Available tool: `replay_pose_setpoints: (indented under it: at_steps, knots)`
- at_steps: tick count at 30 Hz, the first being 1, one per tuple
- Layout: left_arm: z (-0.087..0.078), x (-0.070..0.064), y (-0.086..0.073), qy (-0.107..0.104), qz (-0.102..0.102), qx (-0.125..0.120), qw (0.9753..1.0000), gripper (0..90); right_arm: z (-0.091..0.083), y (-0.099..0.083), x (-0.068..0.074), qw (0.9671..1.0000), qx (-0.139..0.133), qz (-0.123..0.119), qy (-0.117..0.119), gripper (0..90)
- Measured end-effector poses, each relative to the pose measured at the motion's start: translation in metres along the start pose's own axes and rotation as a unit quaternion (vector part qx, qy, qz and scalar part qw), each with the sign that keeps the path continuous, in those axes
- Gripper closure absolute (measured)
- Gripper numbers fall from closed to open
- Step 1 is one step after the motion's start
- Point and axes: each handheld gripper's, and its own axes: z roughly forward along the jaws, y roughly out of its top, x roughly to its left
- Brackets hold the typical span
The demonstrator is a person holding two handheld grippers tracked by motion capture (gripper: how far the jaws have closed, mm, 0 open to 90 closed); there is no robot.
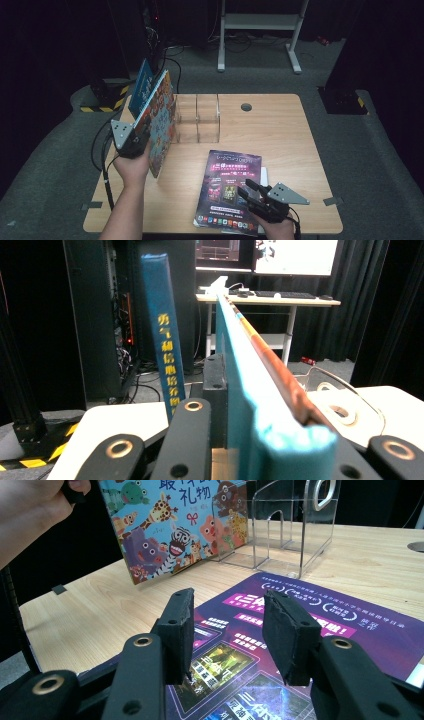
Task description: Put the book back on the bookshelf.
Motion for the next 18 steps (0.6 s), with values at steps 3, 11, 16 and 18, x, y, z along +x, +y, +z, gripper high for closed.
replay_pose_setpoints:
  at_steps: [3,11,16,18]
  knots:
    - [-0.002,0.002,-0.002,-0.002,-0.003,0.0,1.0,80.5,0.001,-0.001,0.0,1.0,0.001,-0.003,0.0,55.9]
    - [-0.009,0.0,-0.01,0.0,0.005,-0.001,1.0,80.3,0.002,-0.002,0.001,1.0,0.004,0.001,0.0,55.8]
    - [-0.011,0.001,-0.011,-0.001,0.004,0.0,1.0,80.2,0.003,-0.002,0.001,1.0,0.007,0.0,0.001,55.8]
    - [-0.012,0.001,-0.012,-0.001,0.005,-0.001,1.0,80.1,0.003,-0.002,0.001,1.0,0.007,0.0,0.002,55.8]
